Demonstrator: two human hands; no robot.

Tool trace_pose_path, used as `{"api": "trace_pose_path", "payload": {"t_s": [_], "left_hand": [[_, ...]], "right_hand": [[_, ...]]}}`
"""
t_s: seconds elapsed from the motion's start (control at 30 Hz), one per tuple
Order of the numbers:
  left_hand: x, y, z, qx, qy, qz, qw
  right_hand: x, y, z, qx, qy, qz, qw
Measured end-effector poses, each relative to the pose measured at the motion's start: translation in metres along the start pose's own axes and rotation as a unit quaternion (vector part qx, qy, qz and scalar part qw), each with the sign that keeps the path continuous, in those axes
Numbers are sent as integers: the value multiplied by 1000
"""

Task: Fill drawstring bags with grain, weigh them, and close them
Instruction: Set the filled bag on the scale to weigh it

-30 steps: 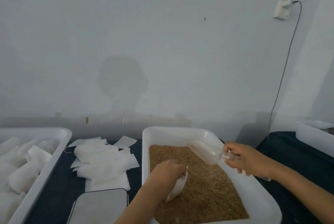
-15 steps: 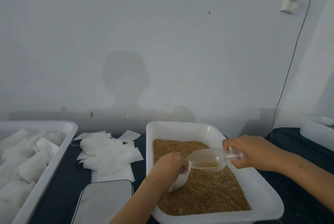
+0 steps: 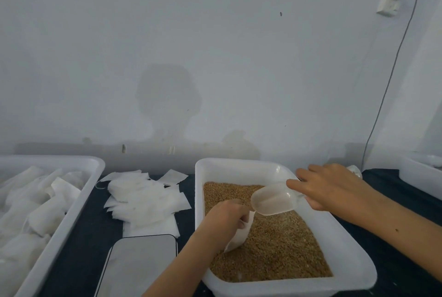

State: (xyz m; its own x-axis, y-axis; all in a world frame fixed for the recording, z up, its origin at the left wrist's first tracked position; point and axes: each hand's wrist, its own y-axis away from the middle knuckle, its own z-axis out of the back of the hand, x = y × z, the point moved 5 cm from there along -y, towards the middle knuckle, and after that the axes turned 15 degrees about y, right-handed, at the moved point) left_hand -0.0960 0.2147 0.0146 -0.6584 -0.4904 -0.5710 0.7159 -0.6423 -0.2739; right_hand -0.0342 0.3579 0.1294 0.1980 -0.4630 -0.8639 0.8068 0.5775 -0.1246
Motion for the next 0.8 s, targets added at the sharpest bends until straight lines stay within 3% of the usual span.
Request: {"api": "trace_pose_path", "payload": {"t_s": [0.1, 0.2, 0.3, 0.4, 0.53, 0.8], "left_hand": [[3, 0, -2, 0, 3, 12, 1000], [5, -1, 2, -35, 23, 31, 999], [6, 3, 15, -115, 148, 37, 982], [10, 13, 31, -197, 340, 52, 918], [15, 34, 63, -279, 449, 53, 847], [41, 104, 130, -352, 439, 60, 825]], "right_hand": [[2, 6, -26, 92, -56, -79, 991], [21, 12, -47, 169, -195, -165, 952], [52, 14, -70, 256, -343, -218, 877], [83, 10, -87, 307, -397, -216, 838], [108, -3, -89, 321, -356, -212, 852], [125, -12, -83, 323, -368, -147, 859]]}}
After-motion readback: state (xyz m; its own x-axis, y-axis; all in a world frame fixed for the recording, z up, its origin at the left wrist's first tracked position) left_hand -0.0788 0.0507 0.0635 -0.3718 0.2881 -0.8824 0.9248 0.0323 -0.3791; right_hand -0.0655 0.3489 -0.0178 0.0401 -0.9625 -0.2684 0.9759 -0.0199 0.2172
